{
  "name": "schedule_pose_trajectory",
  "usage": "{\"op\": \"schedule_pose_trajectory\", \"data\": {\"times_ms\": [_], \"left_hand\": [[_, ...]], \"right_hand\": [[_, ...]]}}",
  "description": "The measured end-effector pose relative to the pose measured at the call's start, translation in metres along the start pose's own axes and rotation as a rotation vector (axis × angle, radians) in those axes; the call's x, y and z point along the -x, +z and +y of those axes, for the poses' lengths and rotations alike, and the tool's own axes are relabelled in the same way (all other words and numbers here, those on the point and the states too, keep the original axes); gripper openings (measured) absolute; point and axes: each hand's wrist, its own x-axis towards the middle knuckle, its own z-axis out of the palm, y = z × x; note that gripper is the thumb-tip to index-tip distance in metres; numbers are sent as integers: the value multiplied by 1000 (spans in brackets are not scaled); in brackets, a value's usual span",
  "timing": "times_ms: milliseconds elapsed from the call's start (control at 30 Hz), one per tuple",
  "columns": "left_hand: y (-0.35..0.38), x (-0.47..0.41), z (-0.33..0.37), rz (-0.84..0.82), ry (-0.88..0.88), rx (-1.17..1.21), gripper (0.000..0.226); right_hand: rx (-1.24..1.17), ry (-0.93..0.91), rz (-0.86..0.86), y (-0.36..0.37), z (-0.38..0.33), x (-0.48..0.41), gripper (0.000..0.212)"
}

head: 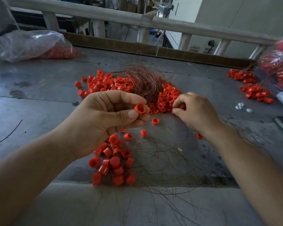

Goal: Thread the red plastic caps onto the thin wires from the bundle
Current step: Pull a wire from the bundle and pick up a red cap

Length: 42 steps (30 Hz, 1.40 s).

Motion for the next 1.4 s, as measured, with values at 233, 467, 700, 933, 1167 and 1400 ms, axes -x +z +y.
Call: {"op": "schedule_pose_trajectory", "data": {"times_ms": [233,467,700,933,1167,1400], "left_hand": [[-4,0,-3,-27,5,-190,42],[-6,-1,-6,-16,1,-237,44],[-4,0,-4,15,-3,-252,29],[0,-1,-3,86,-1,-205,29],[4,-1,-1,123,-23,-209,24],[5,1,1,128,-26,-234,24]], "right_hand": [[-18,-37,-12,-1,-2,1,12],[-413,91,8,-14,-2,0,13],[-1333,242,-322,-33,-26,12,5],[-1350,152,-399,-29,-36,20,14],[-1262,76,-366,-29,-42,23,16],[-1257,-22,-332,-30,-49,28,16]]}}
